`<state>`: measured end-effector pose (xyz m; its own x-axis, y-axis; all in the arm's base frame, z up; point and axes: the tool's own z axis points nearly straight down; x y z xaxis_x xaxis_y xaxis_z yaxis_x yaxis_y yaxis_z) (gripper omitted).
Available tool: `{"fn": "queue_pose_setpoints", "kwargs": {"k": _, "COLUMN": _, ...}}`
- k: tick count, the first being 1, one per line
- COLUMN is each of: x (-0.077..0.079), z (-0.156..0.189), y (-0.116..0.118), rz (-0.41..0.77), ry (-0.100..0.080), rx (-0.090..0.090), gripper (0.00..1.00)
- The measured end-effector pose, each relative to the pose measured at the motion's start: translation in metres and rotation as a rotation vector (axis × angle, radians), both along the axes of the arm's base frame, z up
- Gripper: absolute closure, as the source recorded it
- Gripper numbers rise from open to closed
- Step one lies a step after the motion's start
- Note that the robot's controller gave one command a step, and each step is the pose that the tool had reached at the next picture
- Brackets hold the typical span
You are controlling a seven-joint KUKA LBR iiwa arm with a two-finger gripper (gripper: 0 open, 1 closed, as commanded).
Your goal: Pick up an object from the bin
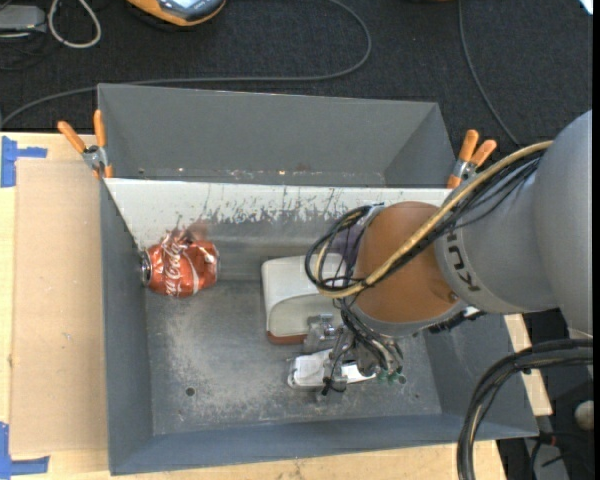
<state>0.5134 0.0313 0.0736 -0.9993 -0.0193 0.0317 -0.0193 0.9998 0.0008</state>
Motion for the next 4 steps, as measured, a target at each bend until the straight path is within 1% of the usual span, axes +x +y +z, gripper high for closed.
{"fn": "queue_pose_setpoints", "kwargs": {"k": 1, "x": -0.009, "z": 0.093, "y": 0.007, "rz": -0.042, "ry": 0.008, "rx": -0.002, "gripper": 1.00}}
{"fn": "queue_pose_setpoints", "kwargs": {"k": 2, "x": -0.004, "z": 0.019, "y": 0.011, "rz": -0.011, "ry": 0.002, "rx": 0.000, "gripper": 1.00}}
{"fn": "queue_pose_setpoints", "kwargs": {"k": 3, "x": -0.009, "z": 0.142, "y": 0.007, "rz": -0.028, "ry": -0.004, "rx": 0.000, "gripper": 1.00}}
{"fn": "queue_pose_setpoints", "kwargs": {"k": 4, "x": -0.009, "z": 0.142, "y": 0.007, "rz": -0.027, "ry": -0.004, "rx": 0.000, "gripper": 1.00}}
